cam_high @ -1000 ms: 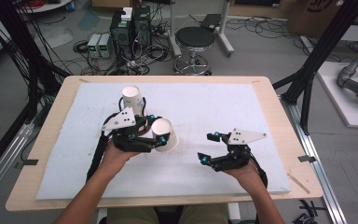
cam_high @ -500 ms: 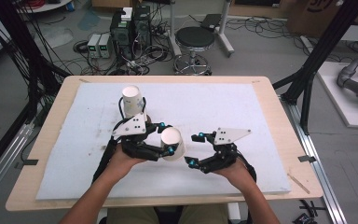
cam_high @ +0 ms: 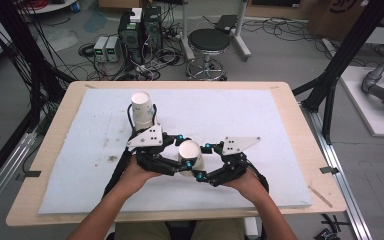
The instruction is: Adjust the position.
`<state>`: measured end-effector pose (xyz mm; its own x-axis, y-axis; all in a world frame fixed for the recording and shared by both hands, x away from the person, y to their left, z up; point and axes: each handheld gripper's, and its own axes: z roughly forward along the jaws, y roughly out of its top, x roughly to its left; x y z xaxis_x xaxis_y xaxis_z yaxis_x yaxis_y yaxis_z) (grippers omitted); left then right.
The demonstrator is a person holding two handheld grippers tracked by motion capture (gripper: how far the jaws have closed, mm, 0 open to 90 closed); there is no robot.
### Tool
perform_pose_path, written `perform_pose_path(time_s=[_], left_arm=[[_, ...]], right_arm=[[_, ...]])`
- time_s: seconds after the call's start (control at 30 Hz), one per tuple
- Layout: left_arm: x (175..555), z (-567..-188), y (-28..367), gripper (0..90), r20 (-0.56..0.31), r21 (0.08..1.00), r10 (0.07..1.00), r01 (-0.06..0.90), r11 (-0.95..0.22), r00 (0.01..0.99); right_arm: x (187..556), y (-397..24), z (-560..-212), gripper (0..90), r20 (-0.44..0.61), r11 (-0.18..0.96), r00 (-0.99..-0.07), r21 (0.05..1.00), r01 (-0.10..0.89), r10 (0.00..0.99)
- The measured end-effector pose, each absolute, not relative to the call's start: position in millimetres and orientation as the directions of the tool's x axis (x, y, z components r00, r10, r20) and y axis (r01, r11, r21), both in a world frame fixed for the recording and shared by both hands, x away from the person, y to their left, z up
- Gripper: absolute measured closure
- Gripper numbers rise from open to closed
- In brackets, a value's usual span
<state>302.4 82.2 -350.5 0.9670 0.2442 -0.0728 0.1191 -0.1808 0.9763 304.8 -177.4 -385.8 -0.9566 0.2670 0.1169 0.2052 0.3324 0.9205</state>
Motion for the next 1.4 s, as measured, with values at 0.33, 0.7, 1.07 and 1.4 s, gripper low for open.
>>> perform_pose_path(time_s=[0.33, 0.7, 1.07, 1.4], left_arm=[[302, -353, 80, 36.2, -0.074, 0.977, 0.226, 0.115, -0.177, 0.971], [301, -354, 72, 12.0, -0.085, 0.954, 0.263, 0.155, -0.258, 0.961], [305, -348, 79, 12.3, -0.092, 0.938, 0.238, 0.164, -0.306, 0.967], [308, -342, 78, 13.0, -0.077, 0.911, 0.214, 0.156, -0.382, 0.974]], right_arm=[[306, -173, -387, 30.1, 0.091, 0.339, -0.973, 0.927, 0.161, 0.214], [307, -176, -381, 35.6, 0.073, 0.39, -0.977, 0.909, 0.147, 0.198], [309, -182, -369, 36.0, 0.004, 0.543, -0.984, 0.833, 0.101, 0.177], [312, -176, -355, 36.1, -0.061, 0.661, -0.99, 0.749, 0.041, 0.13]])
